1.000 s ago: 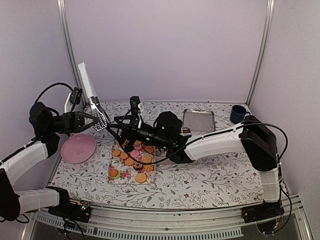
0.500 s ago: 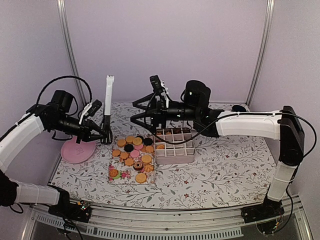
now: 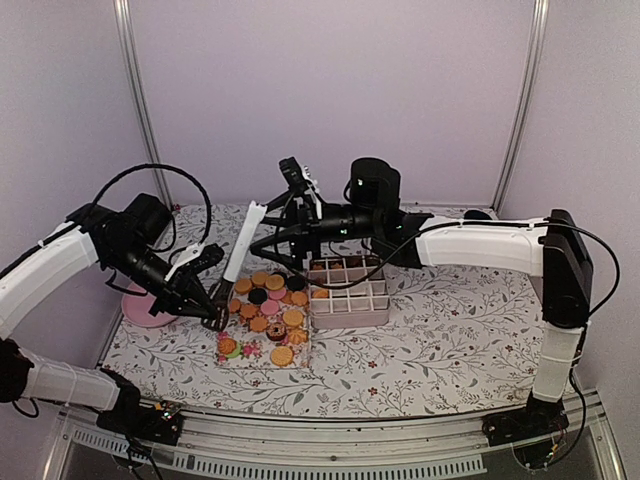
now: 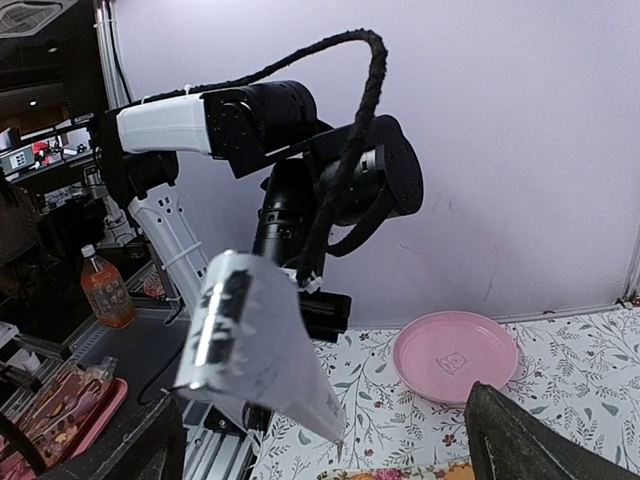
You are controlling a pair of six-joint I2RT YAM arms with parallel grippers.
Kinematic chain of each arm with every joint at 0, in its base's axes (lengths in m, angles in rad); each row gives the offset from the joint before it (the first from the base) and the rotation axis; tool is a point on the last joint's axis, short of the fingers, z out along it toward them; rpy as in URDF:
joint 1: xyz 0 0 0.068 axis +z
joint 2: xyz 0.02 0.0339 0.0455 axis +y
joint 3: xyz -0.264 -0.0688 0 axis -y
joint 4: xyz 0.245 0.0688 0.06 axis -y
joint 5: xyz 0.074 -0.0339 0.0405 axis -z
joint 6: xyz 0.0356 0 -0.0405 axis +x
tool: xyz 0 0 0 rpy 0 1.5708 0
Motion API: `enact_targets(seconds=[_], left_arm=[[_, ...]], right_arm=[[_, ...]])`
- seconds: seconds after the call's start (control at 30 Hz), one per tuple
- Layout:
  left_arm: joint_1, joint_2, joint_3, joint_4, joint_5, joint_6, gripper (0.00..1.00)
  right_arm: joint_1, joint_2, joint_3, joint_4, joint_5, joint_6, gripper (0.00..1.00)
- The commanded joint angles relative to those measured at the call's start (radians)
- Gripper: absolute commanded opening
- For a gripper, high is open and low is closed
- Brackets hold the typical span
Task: Pack the cookies
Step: Pass from the left arm to the right
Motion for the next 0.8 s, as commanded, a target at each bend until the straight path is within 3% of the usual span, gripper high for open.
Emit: enact_targets(seconds=[0.0,0.47,0.77], left_arm=[[-0.033,0.011,0.026,-0.024,-0.007,0.053,0.0],[-0.039,0.031,0.029,0.042,-0.131,0.053,0.0],[-0.039,0.023,0.038,0.046,-0.175,0.063,0.0]], right_arm=[[0.02,0.028,0.04,-0.022,-0.025,-0.021,0.98],[0.083,0.075,0.007,-0.002,-0.007,0.023,0.68],[0.088,0.039,-0.07,-0.03,0.101,-0.002,0.52]])
